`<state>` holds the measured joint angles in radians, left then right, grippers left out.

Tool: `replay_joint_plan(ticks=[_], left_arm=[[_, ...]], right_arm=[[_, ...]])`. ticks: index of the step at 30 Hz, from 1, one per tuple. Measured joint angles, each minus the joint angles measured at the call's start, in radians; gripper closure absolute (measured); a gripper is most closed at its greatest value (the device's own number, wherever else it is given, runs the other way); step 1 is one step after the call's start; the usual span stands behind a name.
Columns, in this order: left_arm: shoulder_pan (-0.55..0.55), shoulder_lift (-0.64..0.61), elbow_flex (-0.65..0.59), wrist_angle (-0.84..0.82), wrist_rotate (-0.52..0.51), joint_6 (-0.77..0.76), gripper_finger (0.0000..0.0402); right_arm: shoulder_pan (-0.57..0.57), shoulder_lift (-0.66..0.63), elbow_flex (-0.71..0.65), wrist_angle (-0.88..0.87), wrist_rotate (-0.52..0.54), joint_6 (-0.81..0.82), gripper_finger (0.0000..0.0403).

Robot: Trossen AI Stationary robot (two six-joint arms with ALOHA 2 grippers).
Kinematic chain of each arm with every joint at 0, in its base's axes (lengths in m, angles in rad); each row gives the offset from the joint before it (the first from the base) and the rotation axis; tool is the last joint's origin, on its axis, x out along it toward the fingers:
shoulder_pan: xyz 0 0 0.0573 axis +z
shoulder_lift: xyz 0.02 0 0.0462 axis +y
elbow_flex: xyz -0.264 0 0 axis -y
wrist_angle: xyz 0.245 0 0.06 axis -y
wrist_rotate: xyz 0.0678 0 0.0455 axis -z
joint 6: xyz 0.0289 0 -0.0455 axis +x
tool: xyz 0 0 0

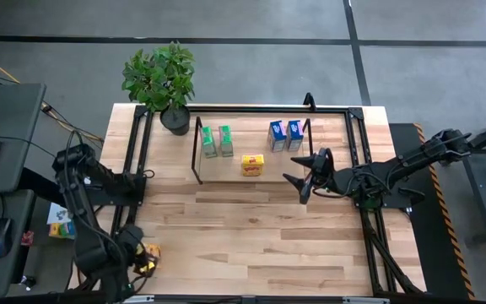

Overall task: Stack cereal on shelf
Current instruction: Put the yellow cereal box aligned with the other yellow cereal box on the shelf

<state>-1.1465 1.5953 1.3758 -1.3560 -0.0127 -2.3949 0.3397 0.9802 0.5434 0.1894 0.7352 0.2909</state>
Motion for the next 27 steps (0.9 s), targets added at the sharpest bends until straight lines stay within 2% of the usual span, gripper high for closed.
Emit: replay_joint_plan(ticks=[2,4,12,18,27], left_arm=[[-0.010,0.003,0.000,-0.022,0.050,-0.014,0.0161],[-0.017,0.003,0.000,-0.029,0.050,-0.020,0.0161],[0.024,0.003,0.000,-0.025,-0.100,0.014,0.0161],[0.025,0.013,0.000,-0.025,-0.042,-0.001,0.0161],[0.026,0.046,0.000,-0.016,-0.043,0.005,0.0161]], right_arm=[[0.000,0.000,0.000,-0.006,-0.012,0.006,0.0107],[0.000,0.000,0.000,-0.013,-0.011,0.017,0.0107],[0.000,0.000,0.000,-0.013,-0.006,0.019,0.0107],[0.000,0.000,0.000,-0.013,-0.006,0.019,0.0107],[0.000,0.000,0.000,-0.013,-0.006,0.023,0.0107]])
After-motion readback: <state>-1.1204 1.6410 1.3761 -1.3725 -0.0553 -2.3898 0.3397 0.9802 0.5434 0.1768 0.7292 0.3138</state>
